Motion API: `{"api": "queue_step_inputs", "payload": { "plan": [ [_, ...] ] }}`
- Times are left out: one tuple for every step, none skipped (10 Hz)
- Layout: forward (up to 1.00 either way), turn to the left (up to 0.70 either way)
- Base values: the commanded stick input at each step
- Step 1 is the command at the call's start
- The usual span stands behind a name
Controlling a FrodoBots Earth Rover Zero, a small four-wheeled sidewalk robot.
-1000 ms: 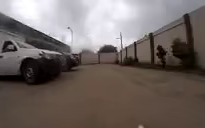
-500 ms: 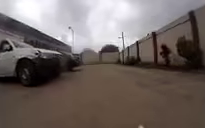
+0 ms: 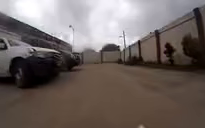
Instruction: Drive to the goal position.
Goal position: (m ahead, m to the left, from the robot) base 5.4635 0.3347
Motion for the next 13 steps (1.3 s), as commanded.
{"api": "queue_step_inputs", "payload": {
  "plan": [
    [0.50, 0.00],
    [0.50, 0.00],
    [0.50, 0.00],
    [0.50, 0.00],
    [0.50, 0.00],
    [0.50, 0.00],
    [0.50, 0.00],
    [0.50, 0.00],
    [0.50, 0.00],
    [0.50, 0.00],
    [0.50, 0.00],
    [0.50, 0.00],
    [0.50, 0.00]
  ]
}}
